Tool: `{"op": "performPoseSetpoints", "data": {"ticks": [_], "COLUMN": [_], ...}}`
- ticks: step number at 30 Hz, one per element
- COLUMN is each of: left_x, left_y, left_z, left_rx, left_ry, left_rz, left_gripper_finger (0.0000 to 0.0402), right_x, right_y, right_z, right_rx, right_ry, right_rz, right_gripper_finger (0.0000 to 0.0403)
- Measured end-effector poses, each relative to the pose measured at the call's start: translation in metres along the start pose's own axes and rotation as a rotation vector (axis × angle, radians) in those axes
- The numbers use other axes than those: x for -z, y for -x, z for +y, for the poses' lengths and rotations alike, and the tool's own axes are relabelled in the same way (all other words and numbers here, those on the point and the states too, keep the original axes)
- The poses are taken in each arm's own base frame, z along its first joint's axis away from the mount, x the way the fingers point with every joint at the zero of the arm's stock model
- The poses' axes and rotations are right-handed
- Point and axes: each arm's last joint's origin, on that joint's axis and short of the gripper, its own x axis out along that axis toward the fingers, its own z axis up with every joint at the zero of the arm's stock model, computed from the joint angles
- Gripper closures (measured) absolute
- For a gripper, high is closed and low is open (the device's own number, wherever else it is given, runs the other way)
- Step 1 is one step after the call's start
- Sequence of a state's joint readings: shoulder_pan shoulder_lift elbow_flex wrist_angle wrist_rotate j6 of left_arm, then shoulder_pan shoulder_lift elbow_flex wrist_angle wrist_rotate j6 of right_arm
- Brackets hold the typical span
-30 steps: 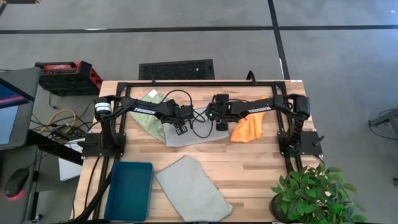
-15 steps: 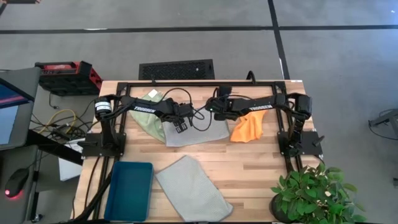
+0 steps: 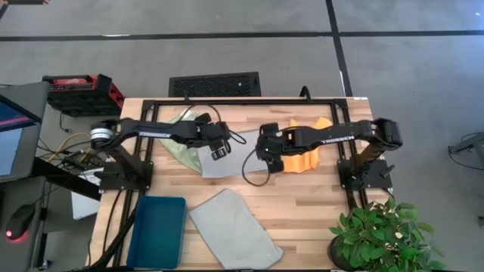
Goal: Fold microfiber towels
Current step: Fold the top gray microfiber towel
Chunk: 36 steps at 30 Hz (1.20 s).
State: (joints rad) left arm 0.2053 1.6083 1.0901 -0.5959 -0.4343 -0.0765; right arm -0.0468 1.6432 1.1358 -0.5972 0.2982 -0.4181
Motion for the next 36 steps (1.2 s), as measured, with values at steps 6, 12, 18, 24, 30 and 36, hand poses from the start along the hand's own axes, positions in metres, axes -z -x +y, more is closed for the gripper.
{"op": "performPoseSetpoints", "data": {"ticks": [6,12,18,24,30,36], "left_x": [0.001,0.017,0.037,0.044,0.048,0.055], "left_y": [0.058,0.099,0.116,0.122,0.127,0.133], "left_z": [-0.013,-0.036,-0.052,-0.059,-0.065,-0.073], "left_rx": [0.073,0.113,0.027,0.01,0.028,0.05], "left_ry": [-0.059,-0.141,-0.131,-0.105,-0.1,-0.104], "left_rz": [-0.169,-0.235,-0.216,-0.217,-0.221,-0.223], "left_gripper_finger": [0.0236,0.0236,0.0236,0.0236,0.0236,0.0236], "right_x": [0.005,0.007,0.011,0.014,0.016,0.017], "right_y": [-0.019,-0.046,-0.058,-0.062,-0.063,-0.064], "right_z": [0.032,0.053,0.054,0.05,0.047,0.044], "right_rx": [-0.164,-0.201,-0.152,-0.102,-0.071,-0.07], "right_ry": [0.092,0.143,0.095,-0.001,-0.1,-0.112], "right_rz": [0.141,0.247,0.317,0.357,0.373,0.376], "right_gripper_finger": [0.0187,0.0187,0.0187,0.0193,0.0263,0.0386]}}
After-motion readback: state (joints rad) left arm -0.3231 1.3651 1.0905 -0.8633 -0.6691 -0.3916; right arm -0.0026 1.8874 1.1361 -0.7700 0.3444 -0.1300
